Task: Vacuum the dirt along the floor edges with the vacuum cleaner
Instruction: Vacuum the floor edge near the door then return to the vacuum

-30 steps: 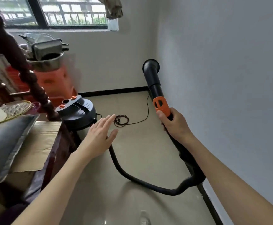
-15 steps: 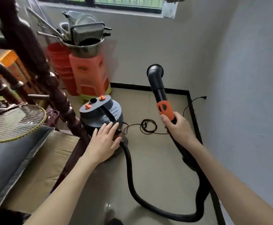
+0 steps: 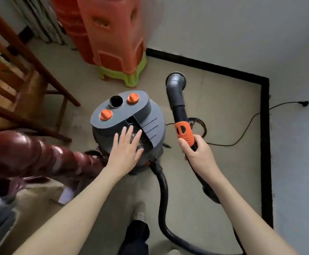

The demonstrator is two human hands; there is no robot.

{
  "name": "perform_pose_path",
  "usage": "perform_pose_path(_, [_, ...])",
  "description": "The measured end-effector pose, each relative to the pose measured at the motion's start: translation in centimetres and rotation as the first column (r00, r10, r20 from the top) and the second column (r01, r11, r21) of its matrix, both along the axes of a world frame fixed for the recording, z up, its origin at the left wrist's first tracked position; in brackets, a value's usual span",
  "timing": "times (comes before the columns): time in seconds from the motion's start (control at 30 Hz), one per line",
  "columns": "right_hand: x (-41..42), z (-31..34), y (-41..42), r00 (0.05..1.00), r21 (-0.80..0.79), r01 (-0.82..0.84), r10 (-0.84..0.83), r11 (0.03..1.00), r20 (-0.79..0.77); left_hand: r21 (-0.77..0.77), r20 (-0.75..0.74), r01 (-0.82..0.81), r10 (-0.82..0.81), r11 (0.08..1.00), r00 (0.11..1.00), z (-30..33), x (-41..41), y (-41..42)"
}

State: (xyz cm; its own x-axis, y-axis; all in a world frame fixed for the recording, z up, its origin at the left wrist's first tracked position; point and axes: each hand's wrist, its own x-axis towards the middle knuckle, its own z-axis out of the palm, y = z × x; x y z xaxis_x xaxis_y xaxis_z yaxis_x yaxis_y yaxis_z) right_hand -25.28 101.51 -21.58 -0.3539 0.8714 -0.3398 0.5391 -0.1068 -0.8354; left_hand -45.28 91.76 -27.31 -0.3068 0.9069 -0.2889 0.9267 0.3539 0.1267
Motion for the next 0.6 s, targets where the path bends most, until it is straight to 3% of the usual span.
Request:
perform_pose_path(0.37, [-4.0,-10.3,3.6,0.999,-0.107,-0.026,0.028,0.994,0.024,0.186,0.100,-0.380,0.367,0.906,0.925,-9.8,-0.9,9.1])
perform_pose_path(0.6, [-3.4,-12.3,4.4,0.999,-0.125,-0.027,0.030,0.992,0.026,0.332,0.131,-0.395,0.372,0.857,0.919,-11.7,-0.6,9.3])
